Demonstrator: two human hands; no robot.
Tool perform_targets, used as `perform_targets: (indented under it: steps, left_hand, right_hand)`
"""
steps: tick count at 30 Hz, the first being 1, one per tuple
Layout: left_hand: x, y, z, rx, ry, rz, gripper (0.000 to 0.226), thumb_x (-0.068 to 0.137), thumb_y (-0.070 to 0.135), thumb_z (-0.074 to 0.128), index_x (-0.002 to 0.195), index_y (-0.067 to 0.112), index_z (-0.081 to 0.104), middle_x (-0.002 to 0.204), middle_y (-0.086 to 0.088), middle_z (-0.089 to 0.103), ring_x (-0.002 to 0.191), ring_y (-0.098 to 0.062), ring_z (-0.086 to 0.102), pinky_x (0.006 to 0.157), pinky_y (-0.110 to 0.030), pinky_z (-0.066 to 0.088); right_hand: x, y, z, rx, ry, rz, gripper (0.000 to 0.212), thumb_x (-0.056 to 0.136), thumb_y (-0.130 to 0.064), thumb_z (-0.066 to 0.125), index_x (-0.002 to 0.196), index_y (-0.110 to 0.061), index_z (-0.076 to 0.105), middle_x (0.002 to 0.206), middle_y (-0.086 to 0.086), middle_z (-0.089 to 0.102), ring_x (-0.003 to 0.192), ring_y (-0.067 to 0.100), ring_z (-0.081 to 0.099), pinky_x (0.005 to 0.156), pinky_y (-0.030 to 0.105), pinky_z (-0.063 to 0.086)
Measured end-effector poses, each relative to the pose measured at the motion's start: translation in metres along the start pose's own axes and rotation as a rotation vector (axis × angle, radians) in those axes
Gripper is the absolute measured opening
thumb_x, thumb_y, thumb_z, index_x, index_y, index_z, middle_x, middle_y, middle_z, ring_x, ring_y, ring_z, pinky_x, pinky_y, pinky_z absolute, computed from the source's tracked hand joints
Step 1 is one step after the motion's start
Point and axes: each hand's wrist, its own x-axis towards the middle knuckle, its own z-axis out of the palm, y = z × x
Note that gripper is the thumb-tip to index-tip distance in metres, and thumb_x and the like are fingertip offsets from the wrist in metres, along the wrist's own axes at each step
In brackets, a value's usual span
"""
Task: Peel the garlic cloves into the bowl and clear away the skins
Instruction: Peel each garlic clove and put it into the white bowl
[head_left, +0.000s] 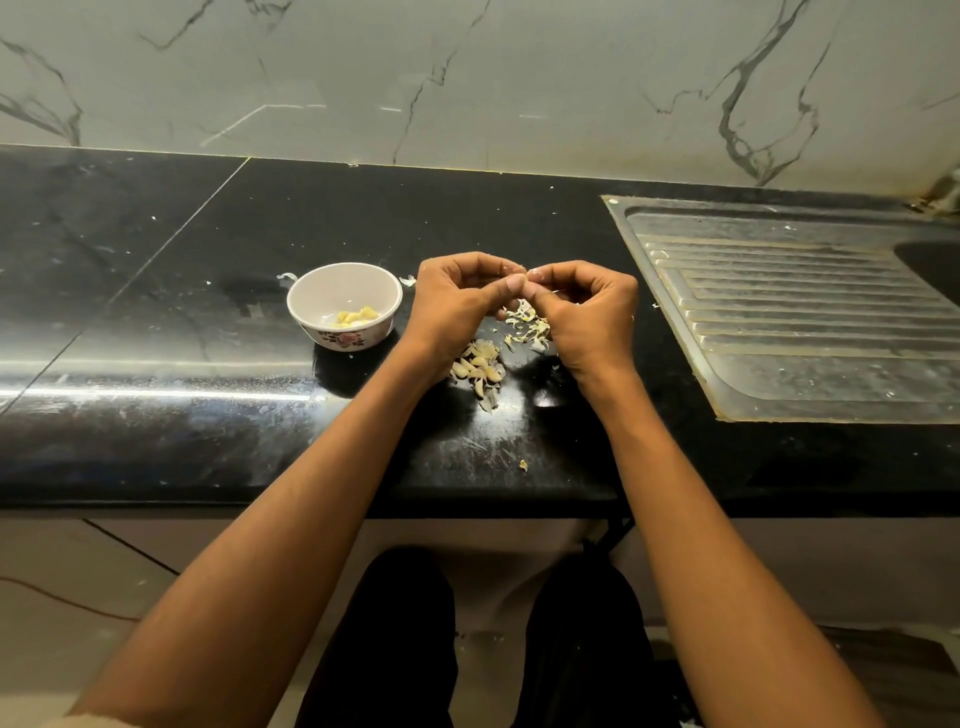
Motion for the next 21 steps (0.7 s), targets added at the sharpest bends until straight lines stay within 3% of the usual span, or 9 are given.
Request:
perform_targets:
  steps: [9, 16, 21]
  left_hand:
    - [0.0012, -0.0022, 0.0005, 0.043, 0.077, 0.029, 0.003, 0.088, 0.004, 0.076, 0.088, 0.006, 0.078, 0.077, -0.009, 0.076, 0.069, -0.016, 0.068, 0.062, -0.025, 0.054]
    - [0.0013, -0.0052, 0.0027, 0.122, 0.076, 0.06, 0.009, 0.087, 0.003, 0.078, 0.084, 0.011, 0.079, 0.073, -0.001, 0.075, 0.067, -0.01, 0.067, 0.062, -0.025, 0.053]
    - [0.0003, -0.0055, 0.0047, 0.19, 0.086, 0.082, 0.005, 0.086, 0.0, 0.078, 0.088, 0.004, 0.079, 0.069, 0.0, 0.074, 0.062, -0.006, 0.067, 0.061, -0.021, 0.052]
  right_hand:
    - [-0.0065, -0.0013, 0.0013, -0.192, 0.015, -0.139, 0.002, 0.083, -0.014, 0.082, 0.084, -0.013, 0.083, 0.074, -0.008, 0.075, 0.066, 0.002, 0.071, 0.062, 0.015, 0.054]
    - [-0.0091, -0.003, 0.0023, -0.282, 0.029, -0.21, 0.005, 0.079, -0.014, 0.078, 0.078, -0.015, 0.083, 0.067, -0.01, 0.073, 0.059, 0.004, 0.07, 0.059, 0.022, 0.057]
    - [-0.0102, -0.0037, 0.0022, -0.306, 0.043, -0.22, 0.005, 0.076, -0.015, 0.077, 0.076, -0.015, 0.083, 0.065, -0.007, 0.074, 0.057, 0.005, 0.07, 0.058, 0.028, 0.06]
